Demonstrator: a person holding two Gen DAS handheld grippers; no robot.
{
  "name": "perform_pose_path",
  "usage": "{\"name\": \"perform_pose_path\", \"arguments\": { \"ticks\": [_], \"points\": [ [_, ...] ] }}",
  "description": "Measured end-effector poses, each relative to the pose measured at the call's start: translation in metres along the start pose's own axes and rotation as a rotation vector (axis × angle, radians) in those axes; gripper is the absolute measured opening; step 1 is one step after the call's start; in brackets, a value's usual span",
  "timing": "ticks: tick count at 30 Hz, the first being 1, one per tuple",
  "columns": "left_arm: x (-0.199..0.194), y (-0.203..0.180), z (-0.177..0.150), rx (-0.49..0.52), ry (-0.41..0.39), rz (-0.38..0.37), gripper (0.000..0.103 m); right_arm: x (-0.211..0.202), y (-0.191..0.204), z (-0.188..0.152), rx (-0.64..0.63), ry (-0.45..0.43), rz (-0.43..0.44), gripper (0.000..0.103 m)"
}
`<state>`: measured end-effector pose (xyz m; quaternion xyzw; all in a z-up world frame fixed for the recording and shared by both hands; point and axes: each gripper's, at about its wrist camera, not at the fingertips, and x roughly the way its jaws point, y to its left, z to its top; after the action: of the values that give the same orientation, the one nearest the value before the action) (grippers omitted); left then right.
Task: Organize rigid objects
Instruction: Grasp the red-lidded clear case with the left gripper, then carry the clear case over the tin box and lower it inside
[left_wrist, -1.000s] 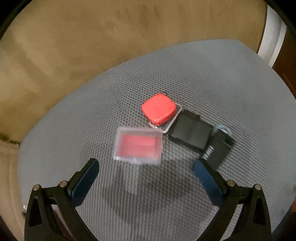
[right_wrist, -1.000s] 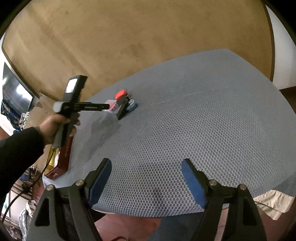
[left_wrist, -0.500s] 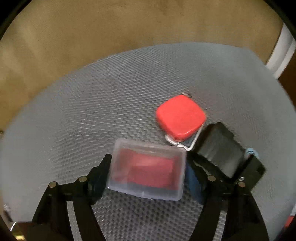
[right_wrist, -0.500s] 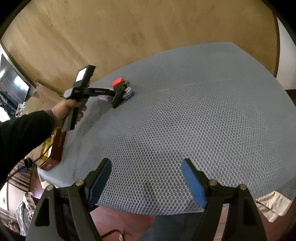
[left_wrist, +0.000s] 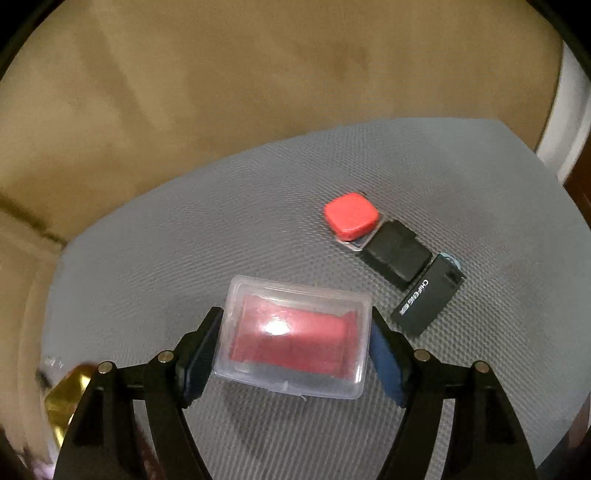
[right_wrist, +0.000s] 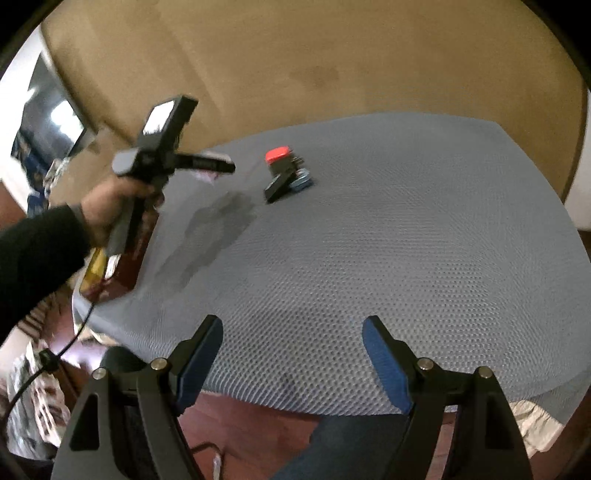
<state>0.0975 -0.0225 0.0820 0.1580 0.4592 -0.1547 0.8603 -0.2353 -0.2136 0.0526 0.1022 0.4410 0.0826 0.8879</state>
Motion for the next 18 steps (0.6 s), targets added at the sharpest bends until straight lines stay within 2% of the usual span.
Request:
{"name": "perform_pose_path", "arguments": {
  "ticks": [4, 5, 9, 14, 18],
  "points": [
    [-0.045, 0.023, -0.014, -0.06, -0.042, 0.024, 0.071, -0.007, 0.016, -0.001, -0.046, -0.016, 0.005, 0.08],
    [-0.043, 0.026, -0.007, -0.068, -0.048, 0.028, 0.071, -0.007, 0.017, -0.001, -0.052, -0.017, 0.009, 0.08],
    [-0.088, 0.057, -0.012, -0.115, -0.089, 0.071, 0.071, -0.009, 0.024, -0.002, -0.073, -0.017, 0.018, 0.08],
    [-0.128, 0.126, -0.025, -0.228, -0.105, 0.192, 0.071, -0.017, 0.029, -0.001, -0.083, -0.041, 0.034, 0.08],
    [-0.129, 0.179, -0.043, -0.348, -0.078, 0.289, 0.071, -0.023, 0.031, 0.001, -0.076, -0.067, 0.033, 0.08]
  ]
}}
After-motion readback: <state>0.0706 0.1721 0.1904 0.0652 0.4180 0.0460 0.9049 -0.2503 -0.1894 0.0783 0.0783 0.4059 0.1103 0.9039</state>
